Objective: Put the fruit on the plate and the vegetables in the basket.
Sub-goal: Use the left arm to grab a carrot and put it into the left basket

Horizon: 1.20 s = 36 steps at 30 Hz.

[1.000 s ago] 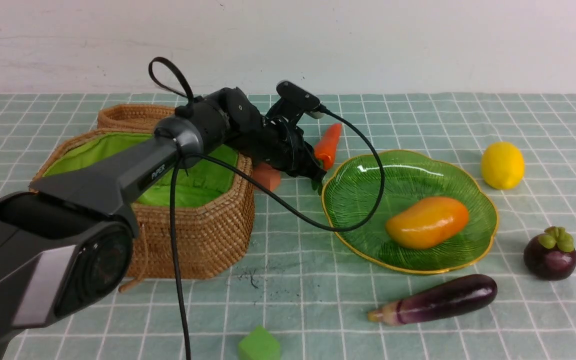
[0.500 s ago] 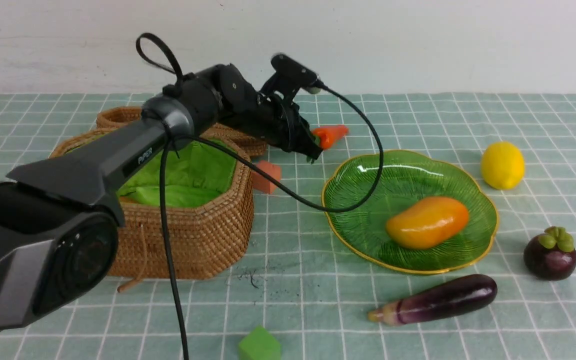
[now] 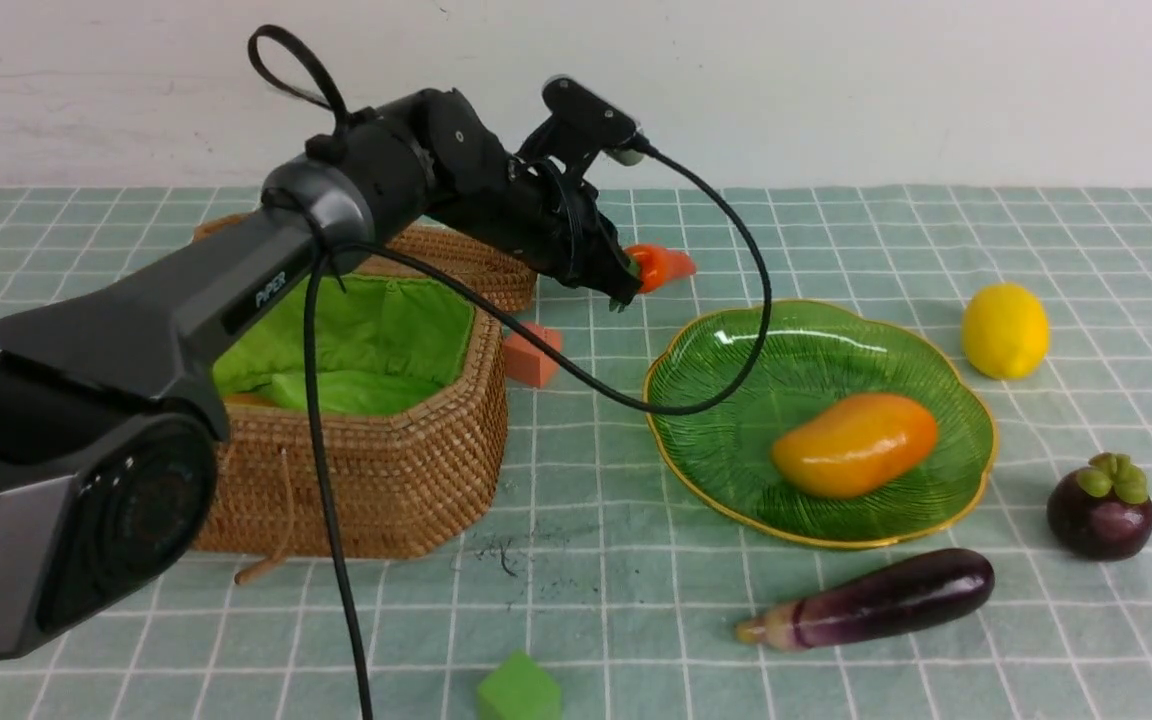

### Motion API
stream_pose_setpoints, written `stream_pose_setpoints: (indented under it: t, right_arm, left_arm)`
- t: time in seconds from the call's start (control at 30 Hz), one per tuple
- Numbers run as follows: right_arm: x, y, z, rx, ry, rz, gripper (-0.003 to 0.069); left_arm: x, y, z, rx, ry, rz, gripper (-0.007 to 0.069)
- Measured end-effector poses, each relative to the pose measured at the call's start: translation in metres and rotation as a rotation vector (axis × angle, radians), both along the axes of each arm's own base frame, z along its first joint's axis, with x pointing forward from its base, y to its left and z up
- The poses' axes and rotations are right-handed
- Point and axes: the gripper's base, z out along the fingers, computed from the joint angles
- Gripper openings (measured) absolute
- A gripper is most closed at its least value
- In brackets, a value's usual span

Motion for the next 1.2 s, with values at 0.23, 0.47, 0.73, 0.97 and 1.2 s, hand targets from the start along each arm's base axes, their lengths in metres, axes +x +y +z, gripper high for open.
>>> stream_pose_setpoints:
  t: [0.23,0.47,0.73,0.97,1.2]
  right_arm:
    - [0.002,-0.001,0.002,-0.001,-0.025,-0.011,0.0178]
    - [0.002,0.000,0.003,0.004,-0.043,0.003,0.0178]
    - [0.002,0.001,0.003,0.002,-0.055,0.015,0.0178]
    - [0.002,0.002,0.004,0.010,-0.057,0.028,0.0178]
    - [0.001,0.004,0.005,0.016,-0.069,0.045,0.0178]
  left_arm:
    - [-0.041,0.016,0.074,0.098,0.057,-0.067,-0.0013]
    - [-0.099,0.050,0.147,0.216,0.095,-0.058,-0.0013]
    - [-0.145,0.121,0.166,0.279,0.106,0.042,-0.0013]
    - [-0.145,0.170,0.118,0.266,0.147,-0.018,-0.0013]
    - [-0.129,0.184,0.079,0.348,0.133,-0.004,0.0020]
